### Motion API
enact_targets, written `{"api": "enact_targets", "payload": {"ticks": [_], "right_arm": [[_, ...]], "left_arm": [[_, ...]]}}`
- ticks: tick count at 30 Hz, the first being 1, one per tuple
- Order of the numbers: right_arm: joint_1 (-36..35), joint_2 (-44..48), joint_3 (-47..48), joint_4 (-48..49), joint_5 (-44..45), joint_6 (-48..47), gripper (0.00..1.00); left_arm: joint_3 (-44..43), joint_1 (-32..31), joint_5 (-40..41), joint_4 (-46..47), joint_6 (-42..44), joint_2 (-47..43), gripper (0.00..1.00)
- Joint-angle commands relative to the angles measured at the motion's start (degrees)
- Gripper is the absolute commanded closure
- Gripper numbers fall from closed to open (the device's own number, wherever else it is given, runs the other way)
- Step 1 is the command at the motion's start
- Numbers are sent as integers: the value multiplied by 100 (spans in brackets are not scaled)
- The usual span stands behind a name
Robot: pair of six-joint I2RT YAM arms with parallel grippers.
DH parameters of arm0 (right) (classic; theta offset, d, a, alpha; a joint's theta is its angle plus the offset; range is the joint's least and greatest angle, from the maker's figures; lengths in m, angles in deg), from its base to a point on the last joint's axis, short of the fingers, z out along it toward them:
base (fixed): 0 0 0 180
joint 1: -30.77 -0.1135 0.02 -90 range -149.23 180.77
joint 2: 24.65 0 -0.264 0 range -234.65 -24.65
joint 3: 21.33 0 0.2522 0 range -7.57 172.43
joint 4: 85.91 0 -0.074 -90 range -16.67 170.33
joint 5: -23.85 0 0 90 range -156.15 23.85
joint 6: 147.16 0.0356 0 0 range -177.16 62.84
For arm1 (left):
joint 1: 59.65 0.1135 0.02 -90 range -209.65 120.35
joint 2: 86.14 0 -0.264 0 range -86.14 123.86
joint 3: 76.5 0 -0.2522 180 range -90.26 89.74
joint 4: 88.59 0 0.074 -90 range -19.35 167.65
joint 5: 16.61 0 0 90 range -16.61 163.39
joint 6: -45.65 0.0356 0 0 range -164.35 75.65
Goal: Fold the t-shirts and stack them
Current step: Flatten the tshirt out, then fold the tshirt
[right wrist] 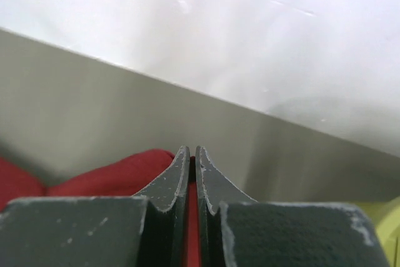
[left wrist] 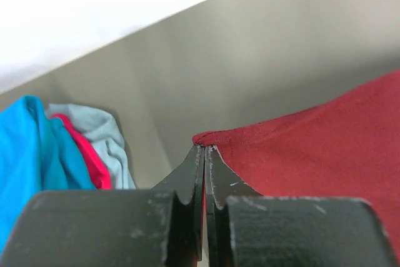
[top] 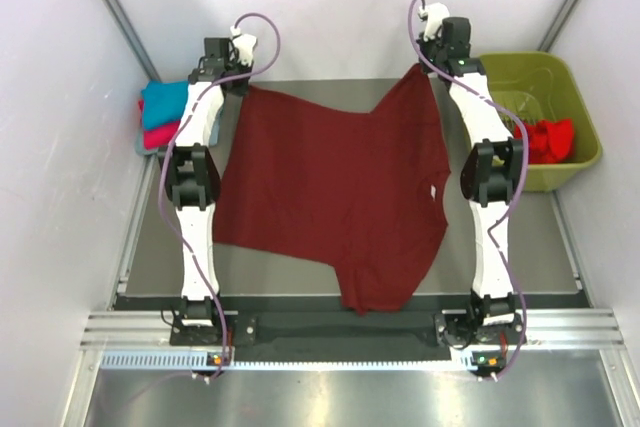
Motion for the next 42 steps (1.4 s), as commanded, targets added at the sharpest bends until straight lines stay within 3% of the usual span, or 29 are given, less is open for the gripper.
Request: {"api": "enact_targets", "payload": {"ticks": [1, 10, 16, 31, 42], "right_arm": [[13, -193, 473, 446, 352, -178, 100], [162, -588, 393, 1466, 1126, -134, 100], [180, -869, 621, 1836, 1240, -240, 100], [-66, -1019, 859, 2258, 1162, -284, 100], [-207, -1099, 894, 2390, 1162, -363, 100]], "left_arm": [[-272, -37, 545, 683, 251, 110, 100], [-219, 51, 1126, 1597, 41, 400, 100], [-27, 209, 1636, 1694, -100, 295, 100], [923, 306, 1627, 1668, -118, -470, 100], [879, 350, 1610, 1650, -109, -575, 100]]}}
